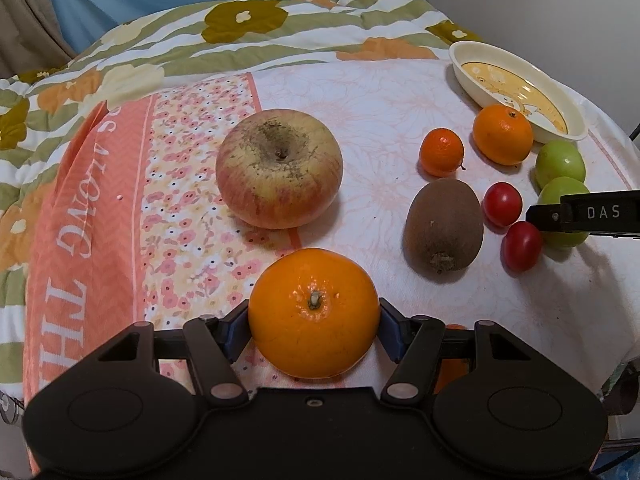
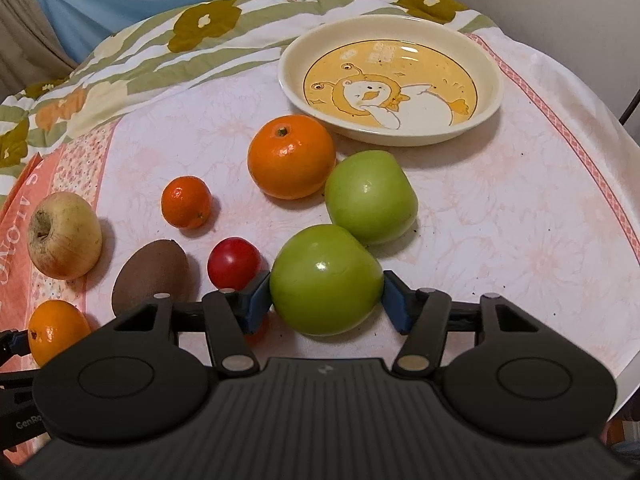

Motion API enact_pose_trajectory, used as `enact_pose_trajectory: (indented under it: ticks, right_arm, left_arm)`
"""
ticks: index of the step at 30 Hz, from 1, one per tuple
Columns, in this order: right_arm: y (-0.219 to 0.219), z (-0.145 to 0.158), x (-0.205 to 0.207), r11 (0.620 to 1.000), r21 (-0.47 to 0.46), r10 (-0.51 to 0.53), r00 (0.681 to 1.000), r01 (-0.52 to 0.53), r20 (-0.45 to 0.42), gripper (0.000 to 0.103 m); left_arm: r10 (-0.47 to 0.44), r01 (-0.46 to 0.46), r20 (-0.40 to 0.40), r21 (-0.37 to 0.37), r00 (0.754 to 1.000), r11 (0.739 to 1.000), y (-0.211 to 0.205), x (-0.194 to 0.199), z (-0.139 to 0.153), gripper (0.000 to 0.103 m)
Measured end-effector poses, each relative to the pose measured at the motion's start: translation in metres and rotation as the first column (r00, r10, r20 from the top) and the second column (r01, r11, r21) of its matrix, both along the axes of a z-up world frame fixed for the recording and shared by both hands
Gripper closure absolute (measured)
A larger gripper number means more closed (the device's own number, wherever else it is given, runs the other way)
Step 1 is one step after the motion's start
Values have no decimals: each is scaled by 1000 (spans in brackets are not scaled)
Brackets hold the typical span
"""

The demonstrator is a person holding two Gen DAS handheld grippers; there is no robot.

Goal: Organize fruits
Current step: 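Carry the orange and green apple to the duck bowl with both tools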

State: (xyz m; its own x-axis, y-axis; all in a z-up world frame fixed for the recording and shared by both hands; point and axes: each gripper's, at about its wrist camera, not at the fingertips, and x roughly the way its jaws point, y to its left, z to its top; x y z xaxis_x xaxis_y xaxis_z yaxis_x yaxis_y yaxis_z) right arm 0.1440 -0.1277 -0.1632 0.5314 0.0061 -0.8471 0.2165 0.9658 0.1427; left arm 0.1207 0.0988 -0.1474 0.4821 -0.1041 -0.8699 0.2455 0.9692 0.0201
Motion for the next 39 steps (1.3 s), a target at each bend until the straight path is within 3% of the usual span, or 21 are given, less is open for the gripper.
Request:
enact_pose_trajectory:
  ticks: [9,19,29,39]
  right_arm:
    - [-1,17,-6,1000,6,11,999,-12,42,30]
    - [-25,59,-12,999,13,47,990,-50,130,30]
    - [-89,96,3,986,12,162,967,-168,197,30]
    - [-162,109,41,963,-19,265,938,-268,223,30]
  left_arm:
    - [8,-7,21,-15,1000,1000,2,-6,14,36]
    - [48,-44,104,-39,993,998,-18,-13,60,36]
    - [134,-126,168,-53,977,991,-82,-19,104,36]
    - [184,-169,196,-94,963,981,-158,8,114,36]
